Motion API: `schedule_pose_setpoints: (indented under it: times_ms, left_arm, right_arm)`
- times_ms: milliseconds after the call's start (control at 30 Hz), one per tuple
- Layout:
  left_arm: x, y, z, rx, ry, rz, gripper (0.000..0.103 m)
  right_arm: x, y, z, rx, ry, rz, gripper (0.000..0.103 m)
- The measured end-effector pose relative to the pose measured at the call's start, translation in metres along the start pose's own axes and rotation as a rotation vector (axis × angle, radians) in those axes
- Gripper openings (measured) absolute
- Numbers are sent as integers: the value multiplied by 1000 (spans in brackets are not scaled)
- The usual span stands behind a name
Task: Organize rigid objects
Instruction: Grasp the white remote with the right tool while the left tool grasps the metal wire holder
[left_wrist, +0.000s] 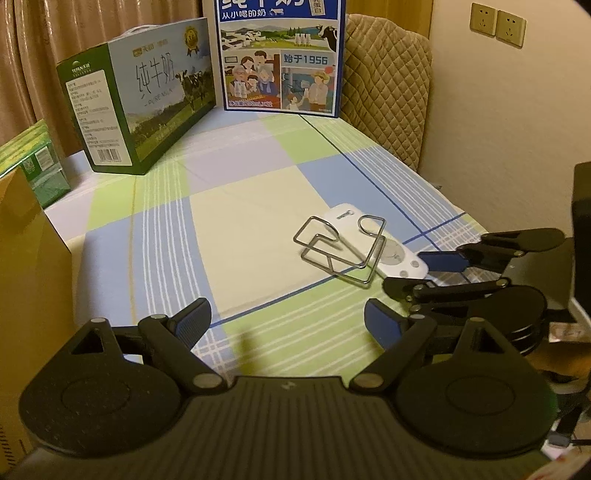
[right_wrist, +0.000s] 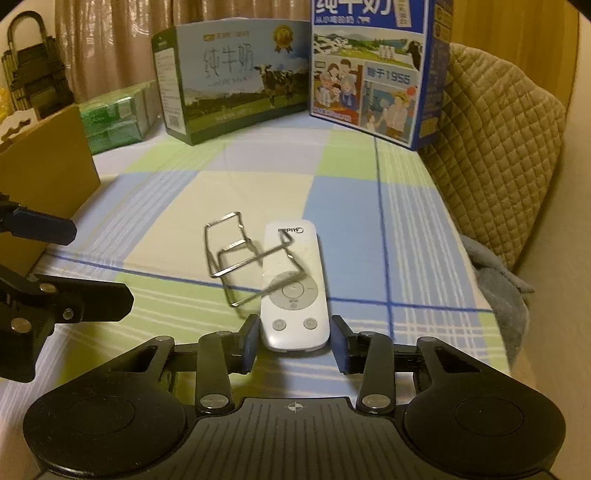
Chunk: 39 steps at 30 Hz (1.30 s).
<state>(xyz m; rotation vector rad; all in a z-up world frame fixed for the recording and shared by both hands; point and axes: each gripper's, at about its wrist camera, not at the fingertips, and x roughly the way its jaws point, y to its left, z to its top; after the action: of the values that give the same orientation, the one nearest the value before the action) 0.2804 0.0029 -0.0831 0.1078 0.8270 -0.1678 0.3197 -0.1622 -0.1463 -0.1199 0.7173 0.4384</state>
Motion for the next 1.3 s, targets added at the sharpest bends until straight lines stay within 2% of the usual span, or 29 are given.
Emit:
schedule_pose_setpoints:
  times_ms: [200,300,467,700,867,1100,1300]
  left_arm:
    - [6,-4,-1,11,0,-15,88]
    - [10,-7,1,-5,-13,-39,88]
    - [18,-15,4,-13,-22,-35,88]
    - [22,-7,-1,-60,-23,2,88]
    - [22,-1,-3,-87,-22,-1,88]
    - [30,0,-5,-88,-37,-4,87]
    - [43,-1,-9,-111,-34,-12,66]
  right_arm:
    - [-18,-18,-7,70,45,-78,37]
    - [-23,-28,-13,99,37,-76,37]
    - [-23,-30,-15,84,4,-56,38]
    - [-18,-17,-15,-20,1,37,38]
    - [-21,4,-19,-99,19,181,37]
    - [-23,-7,-17,-23,8,82,37]
    - [-19,-9,-16,-13,15,72,37]
